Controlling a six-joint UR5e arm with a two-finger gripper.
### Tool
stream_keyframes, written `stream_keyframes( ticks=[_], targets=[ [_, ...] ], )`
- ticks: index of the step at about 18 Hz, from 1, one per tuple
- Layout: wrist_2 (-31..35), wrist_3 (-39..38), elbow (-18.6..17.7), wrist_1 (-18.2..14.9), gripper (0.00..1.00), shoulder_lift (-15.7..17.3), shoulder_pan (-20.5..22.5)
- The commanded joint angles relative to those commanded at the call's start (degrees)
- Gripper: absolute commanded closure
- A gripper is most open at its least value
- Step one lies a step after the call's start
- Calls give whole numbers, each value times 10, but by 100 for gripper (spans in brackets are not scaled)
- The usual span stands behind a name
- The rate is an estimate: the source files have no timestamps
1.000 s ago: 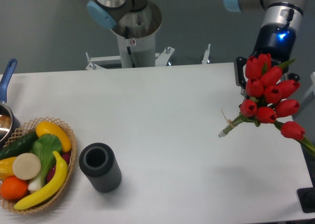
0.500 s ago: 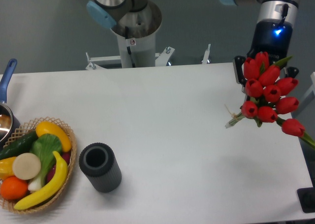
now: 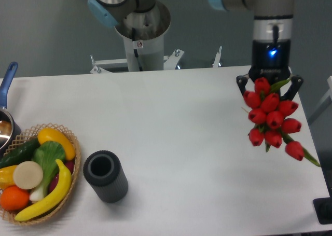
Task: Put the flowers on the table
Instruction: 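Swing the held tulips down and lower them onto the table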
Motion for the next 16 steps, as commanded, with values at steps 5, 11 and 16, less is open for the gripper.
stream_keyframes(
  ticks=[5,11,16],
  targets=[
    [137,1,5,1,58,-61,-70],
    [243,6,12,2,58,-123,-122],
    [260,5,41,1,58,-181,-147]
  ],
)
